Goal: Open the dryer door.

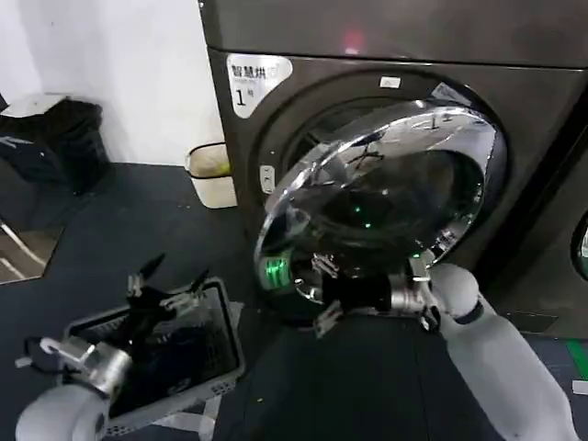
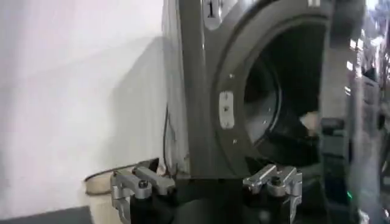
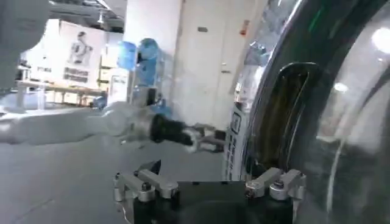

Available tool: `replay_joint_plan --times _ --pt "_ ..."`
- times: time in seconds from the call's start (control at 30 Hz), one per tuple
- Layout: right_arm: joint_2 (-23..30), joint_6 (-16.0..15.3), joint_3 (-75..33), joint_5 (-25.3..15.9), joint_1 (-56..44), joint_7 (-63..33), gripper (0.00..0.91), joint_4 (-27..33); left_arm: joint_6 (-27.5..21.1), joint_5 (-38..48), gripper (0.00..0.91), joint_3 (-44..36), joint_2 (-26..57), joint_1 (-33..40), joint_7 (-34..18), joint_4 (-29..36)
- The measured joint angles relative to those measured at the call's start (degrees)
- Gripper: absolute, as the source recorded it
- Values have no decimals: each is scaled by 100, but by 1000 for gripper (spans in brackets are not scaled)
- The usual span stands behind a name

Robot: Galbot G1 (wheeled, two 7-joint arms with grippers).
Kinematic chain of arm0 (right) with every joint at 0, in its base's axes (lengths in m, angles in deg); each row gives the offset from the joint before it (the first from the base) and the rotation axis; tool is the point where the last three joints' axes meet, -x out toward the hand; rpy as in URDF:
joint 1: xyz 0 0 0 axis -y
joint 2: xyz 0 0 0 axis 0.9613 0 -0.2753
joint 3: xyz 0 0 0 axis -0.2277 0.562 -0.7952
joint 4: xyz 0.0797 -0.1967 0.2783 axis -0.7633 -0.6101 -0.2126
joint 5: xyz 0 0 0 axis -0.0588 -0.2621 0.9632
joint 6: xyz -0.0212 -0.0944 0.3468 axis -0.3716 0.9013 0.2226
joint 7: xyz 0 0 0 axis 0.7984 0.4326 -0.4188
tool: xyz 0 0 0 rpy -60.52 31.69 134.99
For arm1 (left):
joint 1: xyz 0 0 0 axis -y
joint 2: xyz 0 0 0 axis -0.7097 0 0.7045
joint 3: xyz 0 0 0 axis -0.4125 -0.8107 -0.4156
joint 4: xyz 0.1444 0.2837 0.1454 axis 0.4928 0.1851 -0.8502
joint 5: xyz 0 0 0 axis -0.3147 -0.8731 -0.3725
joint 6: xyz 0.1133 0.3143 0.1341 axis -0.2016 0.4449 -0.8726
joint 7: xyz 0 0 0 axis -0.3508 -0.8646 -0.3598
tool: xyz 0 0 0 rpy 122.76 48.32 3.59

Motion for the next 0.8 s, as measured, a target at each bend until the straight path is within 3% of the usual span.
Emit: replay_joint_plan --times 0.37,0.8 --pt "-295 120 -253 122 -244 426 907 -74 290 999 907 -625 860 964 158 -772" --pt "-628 251 -745 275 -628 622 907 -163 326 1731 907 -2107 1692 2291 437 -1370"
